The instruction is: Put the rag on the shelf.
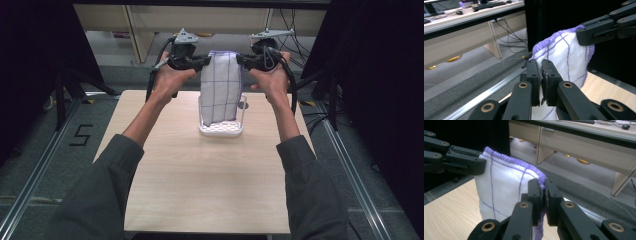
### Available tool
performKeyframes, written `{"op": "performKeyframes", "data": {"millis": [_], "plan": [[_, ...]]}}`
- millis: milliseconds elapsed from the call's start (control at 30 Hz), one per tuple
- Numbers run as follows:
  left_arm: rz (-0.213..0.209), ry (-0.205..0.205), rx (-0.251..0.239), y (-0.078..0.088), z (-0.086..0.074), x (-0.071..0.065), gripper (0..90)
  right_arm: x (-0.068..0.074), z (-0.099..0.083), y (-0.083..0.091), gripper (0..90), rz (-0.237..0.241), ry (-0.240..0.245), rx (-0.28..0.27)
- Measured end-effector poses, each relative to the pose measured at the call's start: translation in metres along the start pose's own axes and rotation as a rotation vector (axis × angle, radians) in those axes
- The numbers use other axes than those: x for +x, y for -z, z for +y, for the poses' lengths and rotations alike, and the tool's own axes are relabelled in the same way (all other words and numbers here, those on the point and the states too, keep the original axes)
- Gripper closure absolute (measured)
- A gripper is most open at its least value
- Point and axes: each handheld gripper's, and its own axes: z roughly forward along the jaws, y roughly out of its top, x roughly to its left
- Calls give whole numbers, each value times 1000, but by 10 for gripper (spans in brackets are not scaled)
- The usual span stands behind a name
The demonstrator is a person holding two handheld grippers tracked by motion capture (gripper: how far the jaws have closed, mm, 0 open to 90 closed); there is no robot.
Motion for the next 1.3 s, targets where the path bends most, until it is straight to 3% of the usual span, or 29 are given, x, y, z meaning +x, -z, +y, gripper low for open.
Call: {"op": "performKeyframes", "data": {"millis": [267, 500, 967, 1100, 1200, 1233, 1300], "plan": [[17, 66, -11, -26, -7, 17, 840, -15, 0, -30, 845, -28, -38, 4], [23, 116, 13, -53, -22, 28, 839, -30, -14, -64, 841, -54, -49, 32], [44, 171, 57, -73, -47, 40, 834, -33, -34, -95, 837, -84, -20, 68], [44, 176, 89, -80, -56, 41, 835, -34, -40, -102, 835, -81, -16, 136], [35, 171, 120, -85, -62, 39, 835, -35, -45, -105, 834, -87, -38, 153], [26, 178, 137, -88, -66, 38, 835, -35, -48, -107, 834, -92, -49, 198], [27, 181, 153, -89, -69, 38, 829, -38, -52, -110, 831, -95, -30, 208]]}}
